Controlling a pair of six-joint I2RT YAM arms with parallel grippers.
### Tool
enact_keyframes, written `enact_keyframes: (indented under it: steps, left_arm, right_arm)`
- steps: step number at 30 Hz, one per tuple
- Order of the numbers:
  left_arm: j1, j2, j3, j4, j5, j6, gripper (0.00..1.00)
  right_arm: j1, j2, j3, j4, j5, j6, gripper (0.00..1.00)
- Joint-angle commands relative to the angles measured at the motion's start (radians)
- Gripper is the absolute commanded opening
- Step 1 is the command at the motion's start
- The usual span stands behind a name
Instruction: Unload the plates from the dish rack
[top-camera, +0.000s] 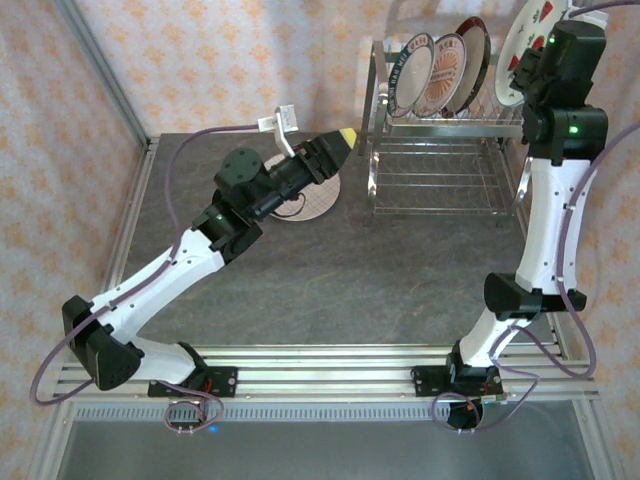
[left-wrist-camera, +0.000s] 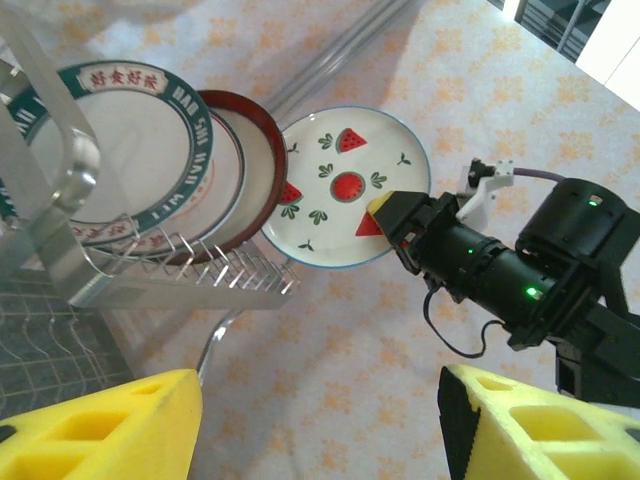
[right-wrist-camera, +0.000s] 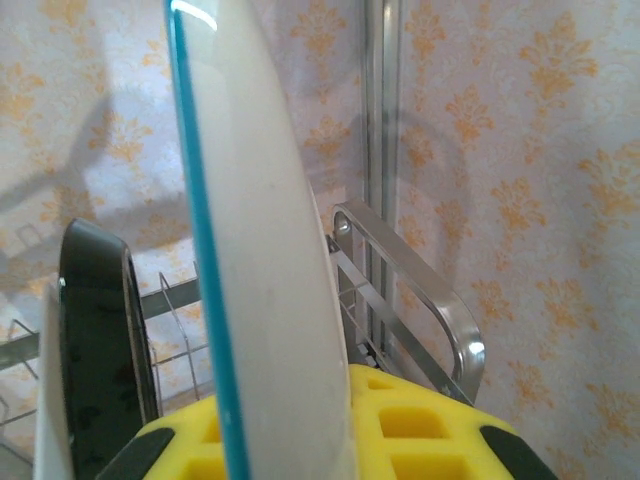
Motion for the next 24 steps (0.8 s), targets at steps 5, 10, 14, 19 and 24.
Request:
enact_keyframes:
  steps: [5,10,14,19,24]
  left_arm:
    - [-0.030,0.072,0.062,0.061,0.099,-0.065,0.65]
    - [-0.037,0.142,0.073,0.063,0.154,-0.126,0.65]
    - [-0.040,0.195,0.073,0.064,0.171,-0.213,0.66]
    - [-0.042,0.251,0.065,0.034,0.194,-0.345,0.66]
    - [-0.042,0.275,0.032,-0.003,0.198,-0.475,0.66]
  right_arm:
    - [0.010,-0.214,-0.094,-0.031,0.007,0.224,0.00]
    - [0.010,-0.367,-0.262,-0.109,-0.017,0.324,0.00]
    - [0.009,-0.501,-0.428,-0.144,-0.039,0.414,0.00]
    - [0.010,-0.646,-0.638,-0.165,-0.108,0.568,0.00]
    - [0.010,-0.778,-0.851,-0.137,-0.171,0.721,0.00]
